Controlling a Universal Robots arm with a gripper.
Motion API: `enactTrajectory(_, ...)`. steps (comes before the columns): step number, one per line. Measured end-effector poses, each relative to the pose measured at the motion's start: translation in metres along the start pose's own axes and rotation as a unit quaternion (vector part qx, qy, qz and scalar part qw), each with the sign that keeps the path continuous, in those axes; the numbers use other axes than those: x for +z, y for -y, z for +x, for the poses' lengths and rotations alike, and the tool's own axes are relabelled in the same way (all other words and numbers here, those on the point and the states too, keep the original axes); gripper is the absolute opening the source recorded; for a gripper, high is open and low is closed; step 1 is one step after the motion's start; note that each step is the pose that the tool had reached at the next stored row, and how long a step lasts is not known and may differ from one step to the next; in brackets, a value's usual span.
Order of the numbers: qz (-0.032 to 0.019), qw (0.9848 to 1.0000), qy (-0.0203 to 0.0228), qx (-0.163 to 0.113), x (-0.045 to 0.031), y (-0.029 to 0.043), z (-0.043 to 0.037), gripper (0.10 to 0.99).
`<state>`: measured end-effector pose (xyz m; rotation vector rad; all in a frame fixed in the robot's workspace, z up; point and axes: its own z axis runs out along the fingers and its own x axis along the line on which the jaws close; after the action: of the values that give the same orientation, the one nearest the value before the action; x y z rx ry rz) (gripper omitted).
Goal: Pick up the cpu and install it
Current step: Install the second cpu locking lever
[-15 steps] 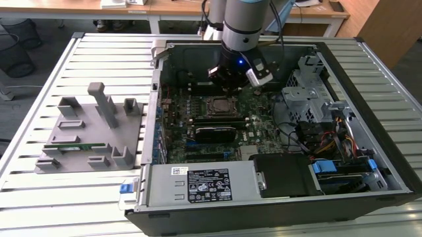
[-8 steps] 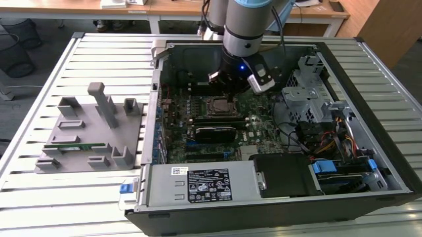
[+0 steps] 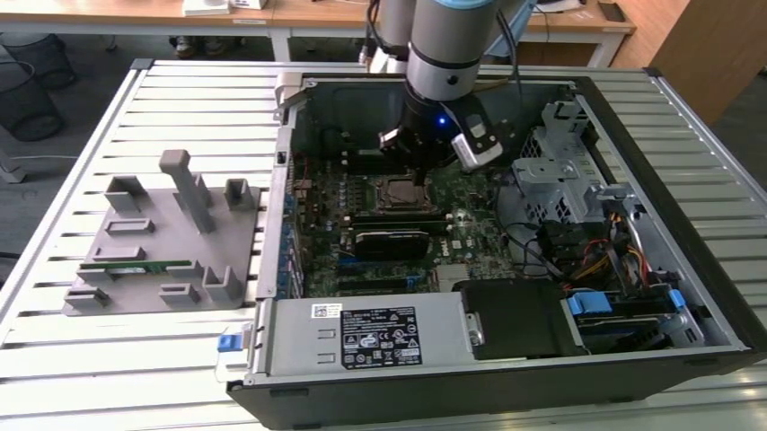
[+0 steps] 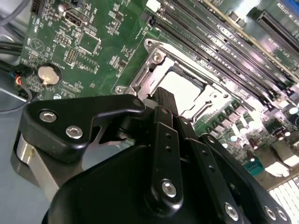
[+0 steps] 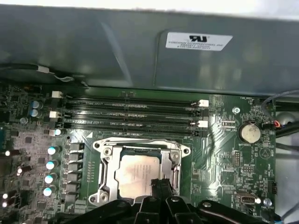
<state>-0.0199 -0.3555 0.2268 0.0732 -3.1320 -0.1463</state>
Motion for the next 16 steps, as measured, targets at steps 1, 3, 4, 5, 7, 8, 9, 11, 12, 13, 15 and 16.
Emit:
enactTrajectory(1, 0.0001, 1.0000, 0.0000, 0.000, -0.0020, -0.0001, 0.0000, 0.106)
enactTrajectory(3, 0.0000, 1.0000, 0.0000, 0.000, -0.0036, 0.0003, 0.0000, 0.106)
enactTrajectory(4, -0.0001, 1.0000, 0.0000, 0.000, -0.0039, 0.0009, 0.0001, 0.106)
enactTrajectory(5, -0.0001, 1.0000, 0.0000, 0.000, -0.0040, 0.0019, 0.0001, 0.106)
enactTrajectory(7, 0.0000, 1.0000, 0.0000, 0.000, -0.0044, 0.0050, 0.0003, 0.106)
enactTrajectory(8, 0.0000, 1.0000, 0.0000, 0.000, -0.0045, 0.0070, 0.0004, 0.106)
enactTrajectory(9, 0.0000, 1.0000, 0.0000, 0.000, -0.0047, 0.0091, 0.0005, 0.106)
enactTrajectory(11, -0.0001, 1.0000, 0.0000, 0.000, -0.0051, 0.0136, 0.0007, 0.106)
enactTrajectory(12, 0.0000, 1.0000, 0.0000, 0.000, -0.0054, 0.0158, 0.0008, 0.106)
enactTrajectory(13, 0.0000, 1.0000, 0.0000, 0.000, -0.0056, 0.0181, 0.0009, 0.106)
enactTrajectory(15, -0.0001, 1.0000, -0.0028, 0.000, -0.0066, 0.0286, 0.0014, 0.106)
enactTrajectory(16, -0.0003, 1.0000, -0.0054, 0.000, -0.0067, 0.0304, 0.0014, 0.106)
